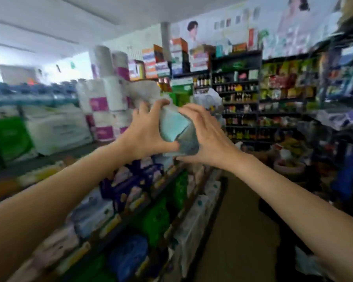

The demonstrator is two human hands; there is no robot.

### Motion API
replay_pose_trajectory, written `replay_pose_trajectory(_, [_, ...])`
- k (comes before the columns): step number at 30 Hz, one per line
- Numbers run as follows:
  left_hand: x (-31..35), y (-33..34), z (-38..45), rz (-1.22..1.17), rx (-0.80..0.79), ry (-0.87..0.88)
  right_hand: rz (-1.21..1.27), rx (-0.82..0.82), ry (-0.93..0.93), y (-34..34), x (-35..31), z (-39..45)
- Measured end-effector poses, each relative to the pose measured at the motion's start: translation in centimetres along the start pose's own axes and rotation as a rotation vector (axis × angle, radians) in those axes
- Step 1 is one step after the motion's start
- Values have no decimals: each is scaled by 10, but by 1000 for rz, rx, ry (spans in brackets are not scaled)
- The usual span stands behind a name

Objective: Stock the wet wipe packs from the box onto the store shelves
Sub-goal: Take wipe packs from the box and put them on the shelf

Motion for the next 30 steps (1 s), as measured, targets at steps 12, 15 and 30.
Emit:
replay_pose_trajectory(12, [-136,-230,-128,1174,-218,91,254,17,-297,105,-255,156])
replay_pose_trajectory(15, [-173,-263,-168,1209,-258,-114,197,82,-394,124,-300,161])
replay_pose_trajectory(30, [-265,-292,-196,1464,-211,-328,387,180,-585,223,-409,217])
Point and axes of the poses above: each hand's wrist, its own z-axis towards the middle knuckle, its own y-axis out of the palm, x = y × z, the point moved 8 cm from there along z, towards the middle knuckle, and after that the axes turned 15 degrees about y, right-handed, at the moved point
